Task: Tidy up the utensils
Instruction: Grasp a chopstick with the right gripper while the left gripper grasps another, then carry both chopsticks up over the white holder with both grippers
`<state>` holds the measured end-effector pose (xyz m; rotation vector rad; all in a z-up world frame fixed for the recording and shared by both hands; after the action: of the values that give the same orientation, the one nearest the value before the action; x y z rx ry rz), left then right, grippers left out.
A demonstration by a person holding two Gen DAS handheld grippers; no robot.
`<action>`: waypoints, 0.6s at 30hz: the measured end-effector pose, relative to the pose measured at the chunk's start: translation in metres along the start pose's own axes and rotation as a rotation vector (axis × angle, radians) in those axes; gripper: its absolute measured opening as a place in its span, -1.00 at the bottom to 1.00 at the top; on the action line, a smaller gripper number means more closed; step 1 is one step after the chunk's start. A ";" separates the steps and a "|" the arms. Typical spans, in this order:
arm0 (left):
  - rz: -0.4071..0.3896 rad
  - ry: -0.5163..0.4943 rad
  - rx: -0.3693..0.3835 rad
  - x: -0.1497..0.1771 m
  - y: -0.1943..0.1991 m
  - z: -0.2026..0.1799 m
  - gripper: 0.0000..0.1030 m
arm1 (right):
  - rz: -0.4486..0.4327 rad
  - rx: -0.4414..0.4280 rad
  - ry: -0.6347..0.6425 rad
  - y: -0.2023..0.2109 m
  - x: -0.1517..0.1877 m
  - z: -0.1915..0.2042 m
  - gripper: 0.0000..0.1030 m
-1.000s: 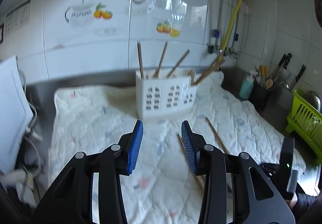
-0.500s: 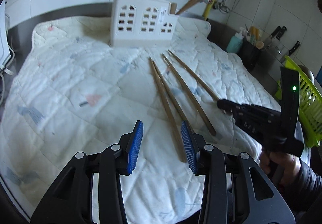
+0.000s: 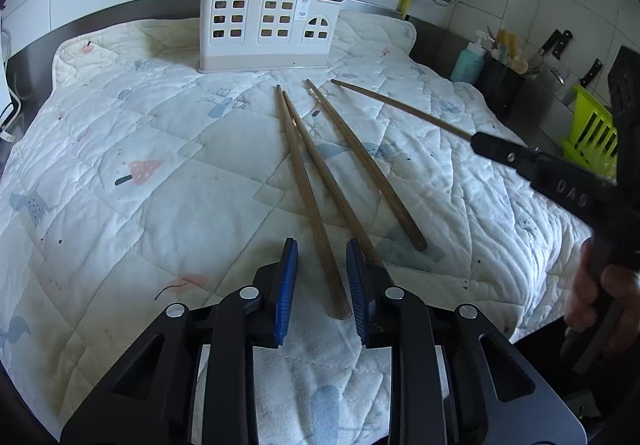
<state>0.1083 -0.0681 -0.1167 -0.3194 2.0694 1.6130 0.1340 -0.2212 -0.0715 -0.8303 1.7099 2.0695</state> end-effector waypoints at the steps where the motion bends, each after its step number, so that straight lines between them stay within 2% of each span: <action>1: -0.002 -0.006 -0.014 0.000 0.000 -0.001 -0.52 | -0.008 0.001 0.003 0.003 -0.002 0.000 -0.88; 2: -0.004 -0.013 -0.030 0.000 -0.001 -0.003 -0.53 | -0.017 0.003 0.004 0.006 -0.003 0.001 -0.88; 4: -0.006 -0.036 -0.093 -0.001 -0.003 -0.006 -0.69 | -0.029 -0.001 0.007 0.011 -0.006 0.001 -0.88; 5: -0.008 -0.033 -0.099 -0.001 -0.003 -0.006 -0.73 | -0.036 -0.001 0.009 0.014 -0.007 0.002 -0.88; 7: -0.007 -0.020 -0.085 -0.003 -0.001 -0.003 -0.83 | -0.047 0.001 0.019 0.020 -0.010 0.002 -0.88; 15: -0.043 0.045 0.000 -0.018 0.018 0.019 -0.87 | -0.122 0.001 0.067 0.056 -0.040 0.000 -0.88; 18: -0.076 0.065 0.003 -0.026 0.029 0.026 -0.89 | -0.146 -0.018 0.081 0.070 -0.058 -0.001 -0.87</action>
<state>0.1230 -0.0382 -0.0836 -0.4502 2.0811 1.5741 0.1380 -0.2320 0.0189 -1.0249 1.6212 1.9821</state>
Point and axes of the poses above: each gripper's, at about its wrist camera, not at the fingertips, and y roughly against the way its jaws point, z to its left, x to its underside, the point moved 6 cm from there along -y, roughly the way its jaws point, and after that the axes turned 14 degrees about z, right-handed, at the moved point
